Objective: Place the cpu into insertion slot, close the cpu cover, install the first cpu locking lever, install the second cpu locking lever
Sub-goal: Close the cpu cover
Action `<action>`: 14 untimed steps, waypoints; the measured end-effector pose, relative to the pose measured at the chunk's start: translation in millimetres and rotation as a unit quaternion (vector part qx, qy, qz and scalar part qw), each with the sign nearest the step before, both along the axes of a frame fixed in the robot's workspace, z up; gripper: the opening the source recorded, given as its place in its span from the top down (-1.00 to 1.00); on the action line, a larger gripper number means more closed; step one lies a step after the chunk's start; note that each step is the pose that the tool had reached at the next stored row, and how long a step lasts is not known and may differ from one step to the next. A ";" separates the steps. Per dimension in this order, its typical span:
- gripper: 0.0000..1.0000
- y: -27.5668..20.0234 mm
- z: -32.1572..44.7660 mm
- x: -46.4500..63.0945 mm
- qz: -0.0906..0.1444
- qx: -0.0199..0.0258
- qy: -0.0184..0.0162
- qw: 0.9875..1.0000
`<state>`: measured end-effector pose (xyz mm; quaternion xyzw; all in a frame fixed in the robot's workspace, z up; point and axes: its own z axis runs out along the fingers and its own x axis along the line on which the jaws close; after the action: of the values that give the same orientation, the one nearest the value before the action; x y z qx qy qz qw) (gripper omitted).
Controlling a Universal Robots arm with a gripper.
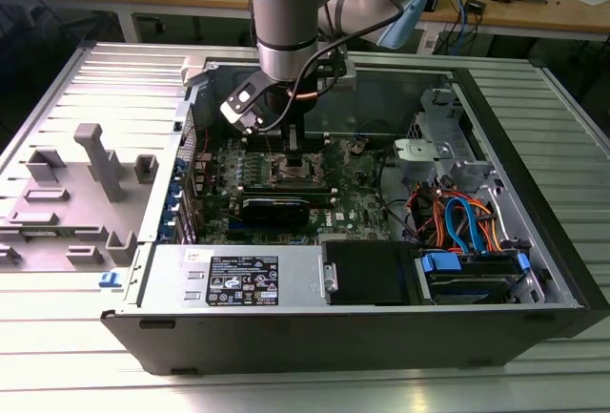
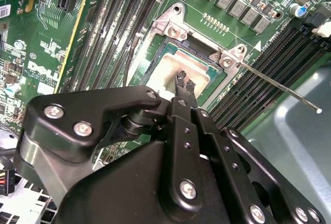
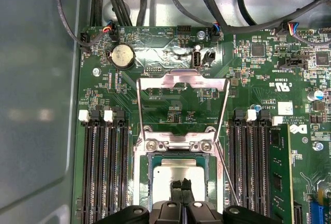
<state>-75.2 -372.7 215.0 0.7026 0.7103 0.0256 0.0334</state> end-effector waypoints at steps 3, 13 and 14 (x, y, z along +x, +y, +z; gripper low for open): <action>0.79 0.0 0.0 0.0 0.000 0.000 0.002 1.000; 0.79 0.1 2.7 0.1 0.000 0.000 0.002 1.000; 0.79 0.0 2.9 0.8 0.000 0.000 0.002 1.000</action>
<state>-74.4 -372.7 217.9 0.7026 0.7105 0.0242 0.0319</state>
